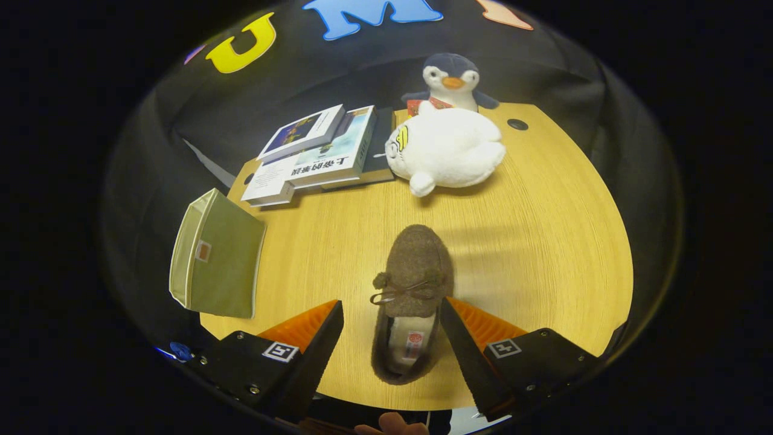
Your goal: Open the storage box then place both shoes into the box .Put the left shoe in first, then the right shoe, with the right side of both shoes facing outward in a uniform manner.
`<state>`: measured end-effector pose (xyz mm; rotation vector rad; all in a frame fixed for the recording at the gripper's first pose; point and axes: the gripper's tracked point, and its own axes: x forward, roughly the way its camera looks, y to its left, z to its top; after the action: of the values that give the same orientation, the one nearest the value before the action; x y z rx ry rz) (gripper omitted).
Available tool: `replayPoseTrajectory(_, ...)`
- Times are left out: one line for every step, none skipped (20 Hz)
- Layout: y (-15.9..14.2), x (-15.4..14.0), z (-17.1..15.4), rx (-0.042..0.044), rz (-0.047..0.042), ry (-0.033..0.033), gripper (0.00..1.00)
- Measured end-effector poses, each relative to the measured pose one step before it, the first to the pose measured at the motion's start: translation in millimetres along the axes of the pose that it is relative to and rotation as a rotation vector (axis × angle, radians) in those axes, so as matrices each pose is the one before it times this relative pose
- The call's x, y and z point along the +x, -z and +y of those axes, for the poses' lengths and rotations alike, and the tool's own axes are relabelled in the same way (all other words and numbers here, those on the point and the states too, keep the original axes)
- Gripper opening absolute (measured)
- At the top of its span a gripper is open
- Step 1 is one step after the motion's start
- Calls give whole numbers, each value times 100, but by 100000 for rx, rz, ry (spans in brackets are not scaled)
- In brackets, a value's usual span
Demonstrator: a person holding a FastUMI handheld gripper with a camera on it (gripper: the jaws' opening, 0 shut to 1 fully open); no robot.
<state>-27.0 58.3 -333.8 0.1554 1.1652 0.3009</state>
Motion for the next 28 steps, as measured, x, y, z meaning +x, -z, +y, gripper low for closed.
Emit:
replayPoseTrajectory(410,332,-579,-437,716,772,98)
replayPoseTrajectory(534,338,-500,-503,1305,1013,98)
replayPoseTrajectory(487,333,-464,-366,1296,596,98)
replayPoseTrajectory(573,378,-502,-94,1478,606,98)
replayPoseTrajectory(435,322,-394,176,1499,462,98)
replayPoseTrajectory(421,423,-431,88,1344,678,98)
replayPoseTrajectory(288,528,-368,6,1354,866,97)
replayPoseTrajectory(267,472,-402,-176,1291,413,98)
replayPoseTrajectory(20,560,-377,-202,674,787,97)
replayPoseTrajectory(-92,539,-449,135,721,1347,95)
replayPoseTrajectory(-81,541,-349,269,463,875,92)
replayPoseTrajectory(-350,366,-272,483,-335,425,90)
replayPoseTrajectory(-302,412,-344,341,-423,624,85)
replayPoseTrajectory(-126,444,-417,-81,824,1342,82)
replayPoseTrajectory(-164,324,-186,-422,641,8,78)
replayPoseTrajectory(-91,520,388,-322,304,-1346,74)
replayPoseTrajectory(-50,287,407,-202,275,-1485,62)
replayPoseTrajectory(203,136,355,-55,886,-1126,46)
replayPoseTrajectory(-171,-160,-340,-393,-385,2593,31)
replayPoseTrajectory(-36,104,-255,506,110,1314,23)
replayPoseTrajectory(-31,23,79,614,370,534,10)
replayPoseTrajectory(7,-58,31,100,607,-137,10)
replayPoseTrajectory(-53,-75,-220,1244,629,1002,9)
replayPoseTrajectory(85,-56,177,-202,736,-253,1)
replayPoseTrajectory(-117,-431,94,420,-108,27,1)
replayPoseTrajectory(-134,-311,166,-35,-304,-171,0)
replayPoseTrajectory(-76,-343,235,-116,-230,39,0)
replayPoseTrajectory(-227,-375,244,-262,-290,-3,1)
